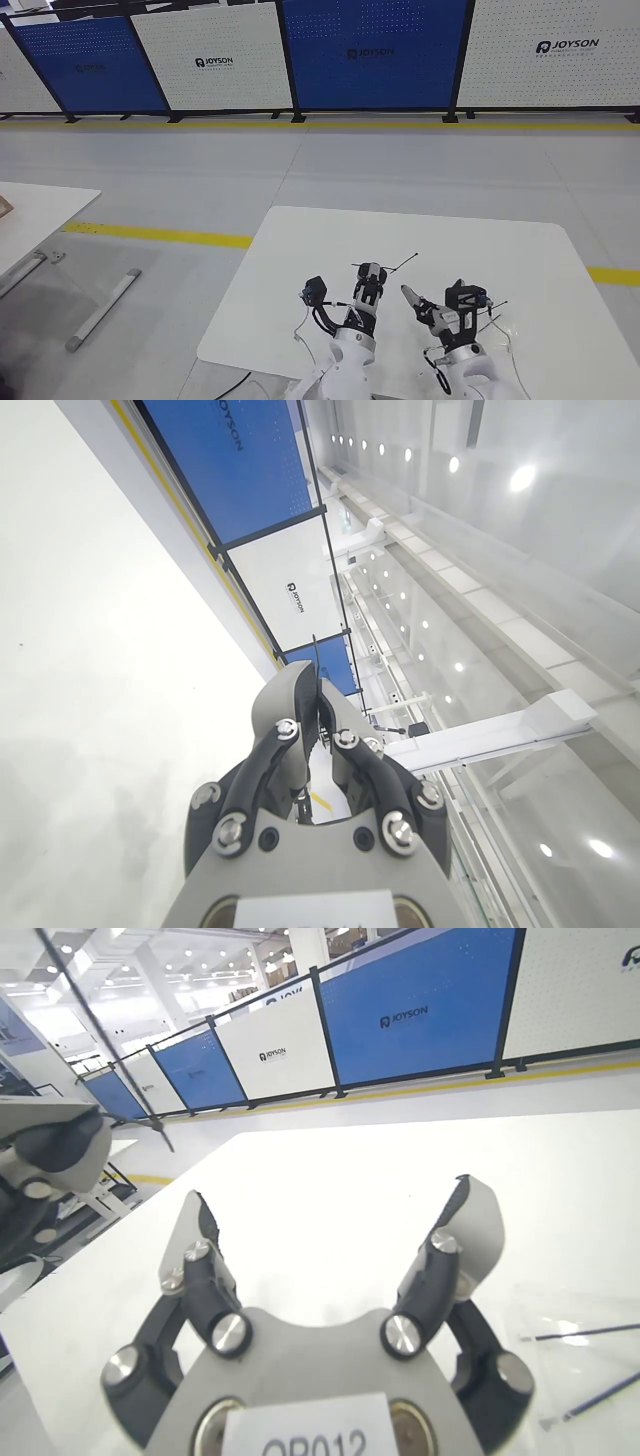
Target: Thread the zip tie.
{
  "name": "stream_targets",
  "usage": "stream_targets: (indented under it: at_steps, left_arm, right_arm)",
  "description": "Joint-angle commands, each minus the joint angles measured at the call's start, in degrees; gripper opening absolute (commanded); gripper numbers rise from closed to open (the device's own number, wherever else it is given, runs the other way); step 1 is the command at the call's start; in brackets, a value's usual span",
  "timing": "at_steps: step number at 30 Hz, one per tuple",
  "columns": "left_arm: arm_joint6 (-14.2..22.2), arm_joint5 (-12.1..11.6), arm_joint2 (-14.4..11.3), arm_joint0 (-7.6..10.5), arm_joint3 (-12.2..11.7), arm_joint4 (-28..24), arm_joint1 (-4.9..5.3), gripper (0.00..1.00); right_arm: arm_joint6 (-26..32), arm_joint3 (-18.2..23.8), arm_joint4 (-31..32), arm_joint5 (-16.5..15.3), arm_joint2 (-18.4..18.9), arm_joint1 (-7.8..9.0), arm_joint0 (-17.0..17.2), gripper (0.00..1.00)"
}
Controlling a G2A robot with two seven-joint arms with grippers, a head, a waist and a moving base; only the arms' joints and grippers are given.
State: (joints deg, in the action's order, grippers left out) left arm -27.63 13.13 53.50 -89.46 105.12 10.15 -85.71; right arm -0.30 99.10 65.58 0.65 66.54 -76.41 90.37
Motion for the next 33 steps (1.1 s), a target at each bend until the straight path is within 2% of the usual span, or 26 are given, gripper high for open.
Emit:
stream_targets:
  at_steps: [1,6,9,13,16,22,25,29,30,31,32,33]
  left_arm:
    - [-0.04,0.01,-0.16,0.32,-0.12,-0.35,-0.14,0.00]
    - [-0.04,0.01,-0.16,0.32,-0.12,-0.35,-0.14,0.00]
    - [-0.04,0.01,-0.16,0.32,-0.12,-0.35,-0.14,0.00]
    - [0.56,-0.66,-0.60,0.17,-0.29,0.22,-0.19,0.00]
    - [0.29,-0.77,-0.92,0.23,-0.56,0.50,-0.31,0.00]
    - [0.10,-0.78,-0.93,0.31,-0.71,0.58,-0.36,0.00]
    - [0.67,-1.21,-0.86,0.32,-1.02,0.81,-0.33,0.00]
    - [0.80,-1.63,-0.96,0.05,-0.82,1.12,-0.37,0.00]
    - [0.79,-1.69,-0.95,-0.01,-0.75,1.19,-0.38,0.00]
    - [0.78,-1.76,-0.93,-0.09,-0.69,1.27,-0.39,0.00]
    - [0.79,-1.82,-0.92,-0.14,-0.65,1.32,-0.40,0.00]
    - [0.79,-1.89,-0.91,-0.19,-0.62,1.36,-0.41,0.00]
  right_arm:
    - [-0.07,0.04,-0.13,-0.03,0.01,0.00,0.02,1.00]
    - [0.03,-0.05,-0.02,-0.28,-0.07,0.00,-0.02,1.00]
    - [3.14,-0.84,-2.64,-5.10,-0.51,0.09,-0.97,1.00]
    - [4.07,-2.05,-4.55,-6.83,-0.01,0.11,-2.26,1.00]
    - [3.30,-2.44,-3.60,-4.81,-0.13,0.00,-2.71,1.00]
    - [3.30,-2.44,-3.60,-4.81,-0.13,0.00,-2.71,1.00]
    - [1.16,-2.28,-7.02,-7.28,0.34,-0.05,-2.49,1.00]
    - [-0.19,-3.24,-7.41,-8.74,0.86,0.04,-2.56,1.00]
    - [-0.11,-3.38,-7.24,-8.68,0.75,0.04,-2.65,0.96]
    - [0.00,-3.51,-6.85,-8.31,0.65,0.03,-2.79,0.84]
    - [0.11,-3.59,-6.59,-7.98,0.48,0.00,-2.89,0.78]
    - [0.48,-3.69,-6.37,-7.69,0.27,-0.02,-3.02,0.62]
